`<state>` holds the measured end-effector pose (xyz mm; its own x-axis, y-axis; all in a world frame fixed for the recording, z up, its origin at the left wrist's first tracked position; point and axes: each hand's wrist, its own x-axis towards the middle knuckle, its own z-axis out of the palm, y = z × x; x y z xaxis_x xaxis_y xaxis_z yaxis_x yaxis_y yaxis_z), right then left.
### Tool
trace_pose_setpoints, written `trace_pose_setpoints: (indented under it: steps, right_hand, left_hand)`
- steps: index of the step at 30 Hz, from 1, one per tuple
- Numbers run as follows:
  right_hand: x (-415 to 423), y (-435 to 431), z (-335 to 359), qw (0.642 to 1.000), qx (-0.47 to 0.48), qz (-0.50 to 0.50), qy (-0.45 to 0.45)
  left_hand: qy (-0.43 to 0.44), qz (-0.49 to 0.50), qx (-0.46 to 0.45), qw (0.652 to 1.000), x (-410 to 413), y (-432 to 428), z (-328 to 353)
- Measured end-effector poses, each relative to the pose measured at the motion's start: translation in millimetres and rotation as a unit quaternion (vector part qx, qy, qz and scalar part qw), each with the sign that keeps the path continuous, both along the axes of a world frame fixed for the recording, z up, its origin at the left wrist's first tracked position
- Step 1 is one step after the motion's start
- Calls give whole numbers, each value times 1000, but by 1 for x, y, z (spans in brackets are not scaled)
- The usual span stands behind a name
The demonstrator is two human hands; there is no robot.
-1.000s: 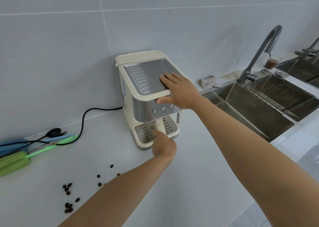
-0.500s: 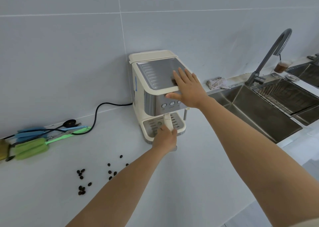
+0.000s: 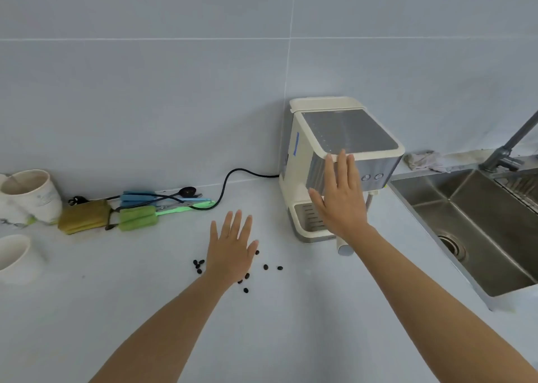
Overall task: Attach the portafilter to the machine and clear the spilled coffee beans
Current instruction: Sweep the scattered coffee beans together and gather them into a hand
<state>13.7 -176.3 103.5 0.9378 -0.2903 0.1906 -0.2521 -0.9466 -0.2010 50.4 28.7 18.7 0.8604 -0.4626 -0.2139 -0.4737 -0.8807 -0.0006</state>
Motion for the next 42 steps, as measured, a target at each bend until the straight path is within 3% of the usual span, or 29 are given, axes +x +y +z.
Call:
trace_pose_setpoints:
  steps: [5,15,26,35,42]
  right_hand:
    - [-18,1,-17,998,-23,45,-24]
    - [-28,-9,-61,990,46,28,132]
    - [-54,11,-130,952,129,-31,275]
    - [-60,10,-149,930,123,-124,324]
    - [-41,13,-152,933,108,-89,332]
  left_hand:
    - [-1,25,-20,999,6,11,-3]
    - [13,19,17,1000,3,28,-16]
    - [112,-16,37,993,-1,36,-63]
    - [118,-51,50,991,22,24,-74]
    - [116,-100,42,987,43,11,-76]
